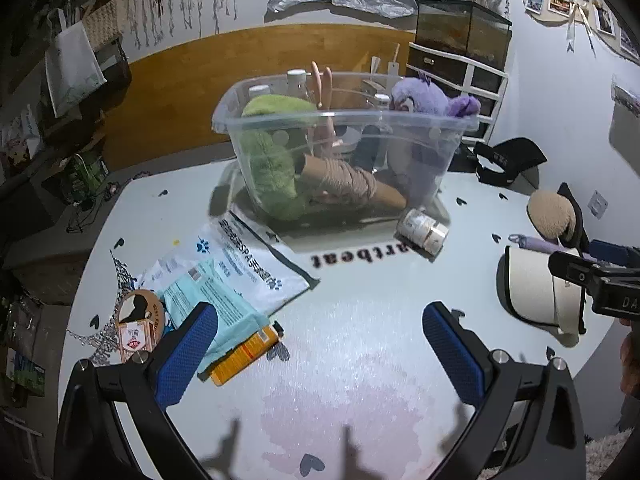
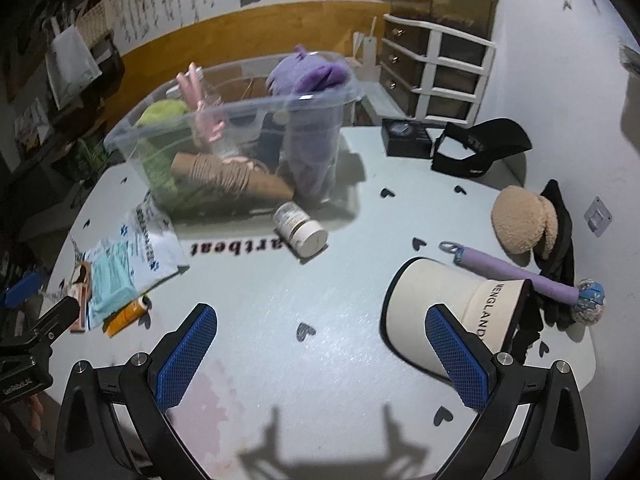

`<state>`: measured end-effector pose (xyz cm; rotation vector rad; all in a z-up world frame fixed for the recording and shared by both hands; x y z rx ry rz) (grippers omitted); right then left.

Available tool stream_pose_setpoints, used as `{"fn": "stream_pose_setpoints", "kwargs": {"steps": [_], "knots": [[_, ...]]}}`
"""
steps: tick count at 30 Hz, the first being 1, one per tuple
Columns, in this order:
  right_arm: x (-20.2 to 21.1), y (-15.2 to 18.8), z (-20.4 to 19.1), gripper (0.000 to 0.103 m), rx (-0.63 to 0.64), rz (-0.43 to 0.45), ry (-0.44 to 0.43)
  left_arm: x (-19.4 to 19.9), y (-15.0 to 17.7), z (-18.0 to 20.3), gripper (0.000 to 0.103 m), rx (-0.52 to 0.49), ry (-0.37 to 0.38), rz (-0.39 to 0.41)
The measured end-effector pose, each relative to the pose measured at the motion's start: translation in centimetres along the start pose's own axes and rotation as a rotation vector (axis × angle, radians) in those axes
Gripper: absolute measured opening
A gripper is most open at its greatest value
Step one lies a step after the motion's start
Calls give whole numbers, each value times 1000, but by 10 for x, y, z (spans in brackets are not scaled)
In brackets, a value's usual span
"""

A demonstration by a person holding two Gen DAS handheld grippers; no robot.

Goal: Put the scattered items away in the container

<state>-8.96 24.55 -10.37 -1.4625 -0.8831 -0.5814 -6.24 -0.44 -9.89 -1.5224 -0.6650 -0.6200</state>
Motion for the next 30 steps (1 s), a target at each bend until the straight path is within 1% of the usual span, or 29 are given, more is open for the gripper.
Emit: {"fn": "stream_pose_setpoints", "kwargs": {"steps": [7,10,14,19,24,30], "knots": [[-13,15,-25,103,63,-68,-13,-11,27,-15,103,19,24,-42],[-19,20,-38,103,87,-97,-24,-16,45,-23,103,39,32,-61],[-25,33,-59,103,101,-147,-76,-20,61,-36,103,60,35,-89],[-33,37,-84,103,127,-185,-115,-21,73,-53,103,125,62,-118],[-42,44,-116,103,192,-217,-140,-29,81,-83,103,175,24,-119],[-47,48,-142,103,252,-238,-131,-53,92,-141,103,192,-80,-137]]}}
Point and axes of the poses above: each gripper's, at about its wrist camera, not at the fingertips, and x roughly against the way its jaws point, z to its right, y to its underside, the point moved 9 cm from there along -x, roughly the way its jaws point, and after that the axes turned 5 degrees about -y, right-handed, at the moved point
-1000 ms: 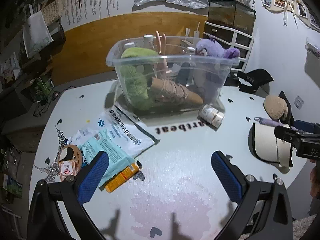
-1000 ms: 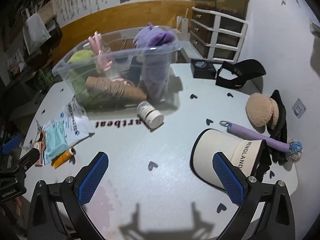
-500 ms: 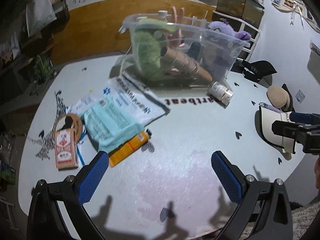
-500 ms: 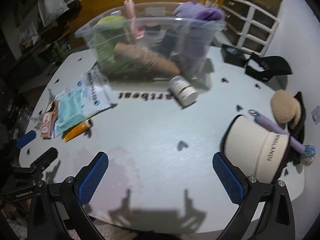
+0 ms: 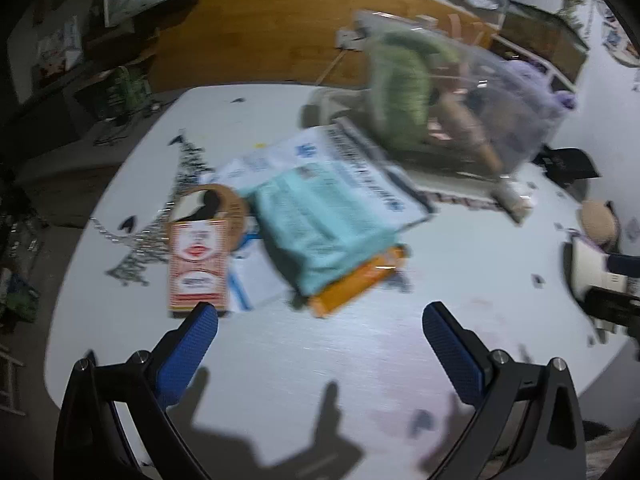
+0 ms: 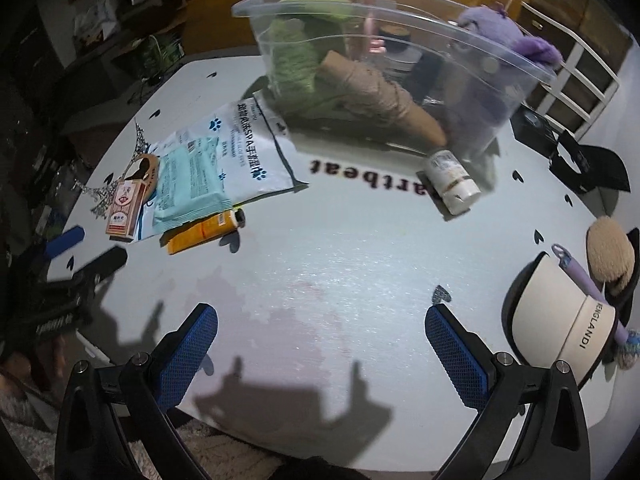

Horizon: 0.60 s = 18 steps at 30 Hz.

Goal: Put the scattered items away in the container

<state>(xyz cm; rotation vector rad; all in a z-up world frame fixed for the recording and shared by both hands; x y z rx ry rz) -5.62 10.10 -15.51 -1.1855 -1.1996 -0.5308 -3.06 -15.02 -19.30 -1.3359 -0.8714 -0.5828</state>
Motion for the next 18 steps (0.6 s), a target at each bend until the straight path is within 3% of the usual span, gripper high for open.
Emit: {"fn": "stream_pose_setpoints", "kwargs": {"steps": [6,7,9,12,15,18], "knots": [[-4,-4,-1,103,-31,-6,32,-40,-14,-50,100,51,-19,-32],[-5,-4,-1,103,-40,-7,38,-47,-17,-57,95,65,-13,-41],[-6,-5,-1,103,-55,-6,49,-60,-22,-70,73,79,-12,-61],[-5,-5,0,103,-75,-4,66,-83,-26,-89,59,85,-28,-102],[-6,-5,3,103,-95,-4,80,-95,-23,-100,51,77,-44,-131],[-7,-3,5,103,-114,-11,85,-100,-20,-105,51,106,29,-147]]}}
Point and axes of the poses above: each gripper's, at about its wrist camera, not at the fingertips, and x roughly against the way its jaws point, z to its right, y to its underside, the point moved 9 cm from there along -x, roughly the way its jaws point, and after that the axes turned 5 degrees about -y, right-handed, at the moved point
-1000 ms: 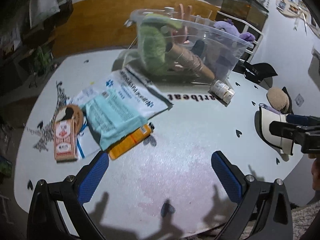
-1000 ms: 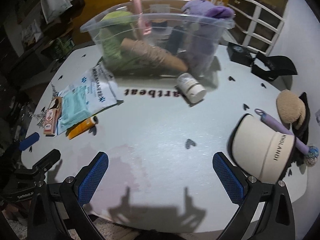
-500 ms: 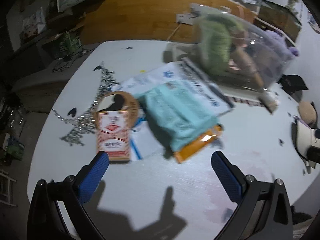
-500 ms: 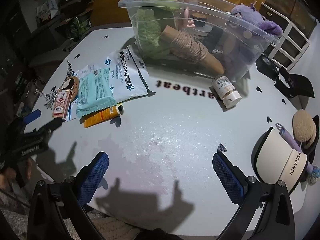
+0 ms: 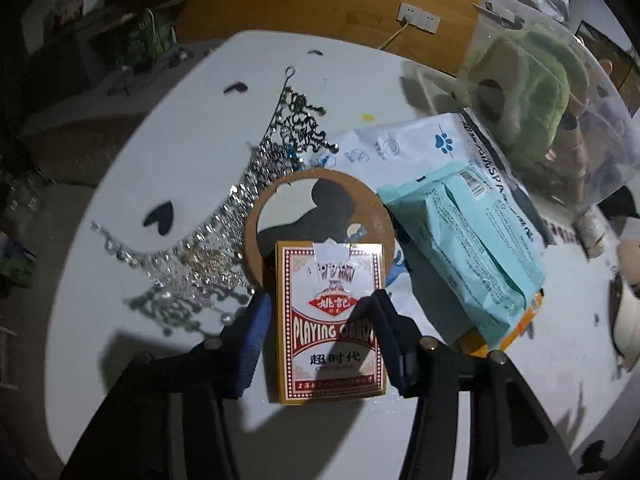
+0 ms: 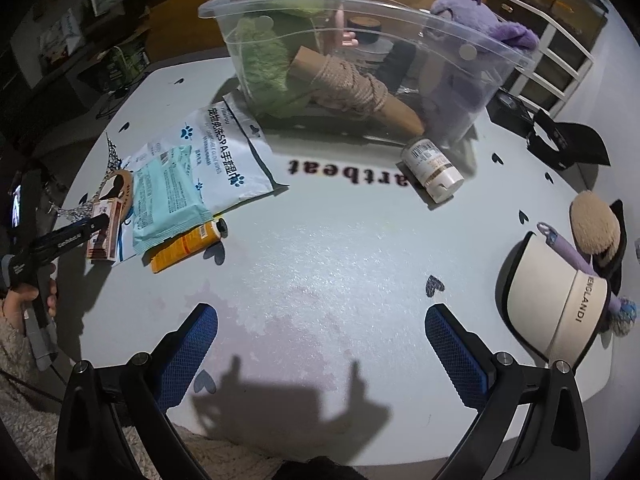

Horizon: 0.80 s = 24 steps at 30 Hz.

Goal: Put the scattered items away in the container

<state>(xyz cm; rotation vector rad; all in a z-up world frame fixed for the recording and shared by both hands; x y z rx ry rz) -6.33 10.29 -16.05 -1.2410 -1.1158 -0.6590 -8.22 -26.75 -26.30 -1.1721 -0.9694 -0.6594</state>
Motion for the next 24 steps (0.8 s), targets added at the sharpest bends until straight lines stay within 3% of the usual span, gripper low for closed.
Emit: {"fn": "stream_pose_setpoints", "kwargs": {"steps": [5,9,12,16,24], "knots": [[-3,2,-2,103,-12,-12,-6,1,5,14,50,-57,57,-3],[-2,5,-8,103,11,-12,-7,4,17,41,39,-148,115,-11],[-1,8,-10,103,20,-16,-9,6,39,70,39,-241,144,-36],[1,15,-4,103,3,-19,-9,10,58,91,39,-282,185,-50],[3,27,15,103,-41,-30,-16,8,64,146,39,-392,222,-43]]}}
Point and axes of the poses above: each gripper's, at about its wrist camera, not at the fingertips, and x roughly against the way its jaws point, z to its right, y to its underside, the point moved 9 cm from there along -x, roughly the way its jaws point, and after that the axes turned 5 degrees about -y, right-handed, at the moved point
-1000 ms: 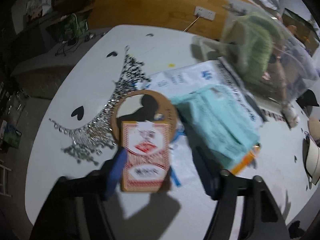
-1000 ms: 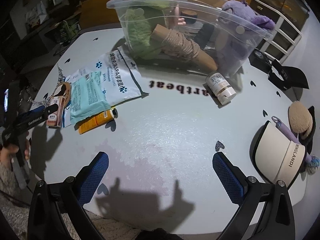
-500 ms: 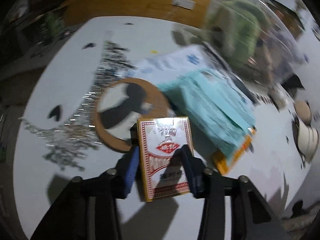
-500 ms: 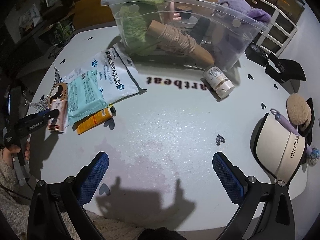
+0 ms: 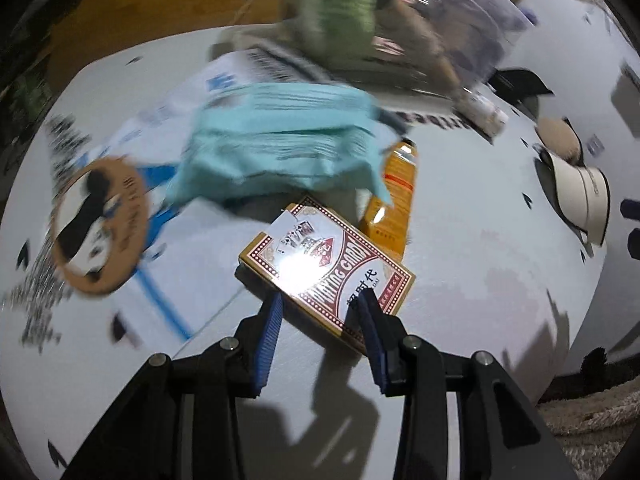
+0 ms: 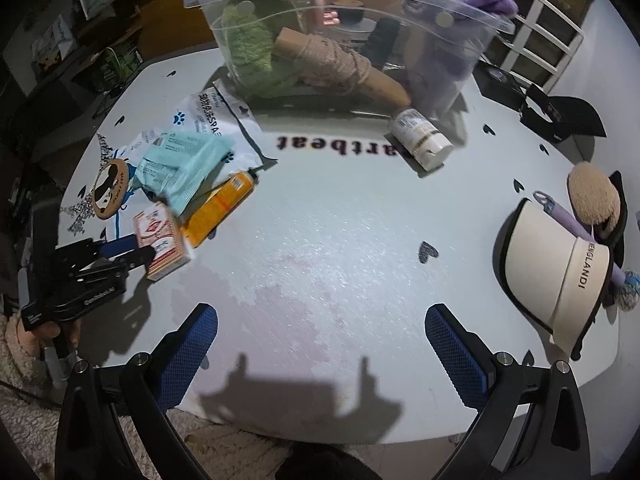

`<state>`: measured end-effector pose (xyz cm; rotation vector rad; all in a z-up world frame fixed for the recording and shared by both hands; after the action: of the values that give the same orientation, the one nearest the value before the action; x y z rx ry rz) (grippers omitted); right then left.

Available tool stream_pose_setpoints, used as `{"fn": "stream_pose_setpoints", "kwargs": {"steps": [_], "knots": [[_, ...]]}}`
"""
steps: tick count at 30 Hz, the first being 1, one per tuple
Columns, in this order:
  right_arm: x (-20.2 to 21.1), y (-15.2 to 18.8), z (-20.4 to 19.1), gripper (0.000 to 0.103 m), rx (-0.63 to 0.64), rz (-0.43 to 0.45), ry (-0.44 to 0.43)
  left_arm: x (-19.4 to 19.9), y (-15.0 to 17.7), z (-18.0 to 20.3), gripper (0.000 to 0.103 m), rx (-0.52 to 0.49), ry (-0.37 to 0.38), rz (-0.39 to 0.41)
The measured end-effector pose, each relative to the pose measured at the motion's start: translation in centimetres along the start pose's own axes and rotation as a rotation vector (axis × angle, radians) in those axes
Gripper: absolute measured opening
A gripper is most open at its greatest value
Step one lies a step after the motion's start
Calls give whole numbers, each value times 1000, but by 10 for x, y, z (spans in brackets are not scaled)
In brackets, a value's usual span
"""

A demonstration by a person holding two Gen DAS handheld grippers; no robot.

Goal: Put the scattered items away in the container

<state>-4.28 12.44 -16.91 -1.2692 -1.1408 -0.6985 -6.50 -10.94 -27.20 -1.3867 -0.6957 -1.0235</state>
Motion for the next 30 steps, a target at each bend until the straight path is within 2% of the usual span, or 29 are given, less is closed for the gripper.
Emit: {"fn": "stream_pose_setpoints", "kwargs": {"steps": [4,11,17,24,25,26,27,29,30], "knots": [[5,4,14,103,-20,9,11,-13,-16,48,39,-121,33,10],[13,14,53,103,-95,17,38,-35,-43,122,39,-246,98,20],[18,25,93,103,-185,20,48,-44,-46,179,39,-345,161,13],[18,30,134,103,-262,50,34,-46,-33,242,39,-437,221,3],[16,30,136,97,-266,55,11,-46,-31,250,39,-444,228,1],[11,30,138,83,-271,47,-18,-46,-30,256,39,-449,233,0],[4,31,140,77,-283,29,-41,-46,-29,261,39,-453,237,0],[-8,34,143,58,-310,4,-91,-46,-26,273,39,-461,247,-2],[-18,37,145,53,-323,-15,-120,-46,-25,276,39,-462,250,-3]]}}
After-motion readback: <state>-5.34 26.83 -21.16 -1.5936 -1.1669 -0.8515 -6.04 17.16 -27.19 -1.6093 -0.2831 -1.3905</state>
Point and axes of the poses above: each gripper's, at about its wrist camera, not at the fingertips, and x roughly against the way its jaws point, z to its right, y to its underside, the point moved 9 cm from there along -x, roughly the way its jaws point, and after that the axes turned 5 degrees about -y, right-handed, at the moved point
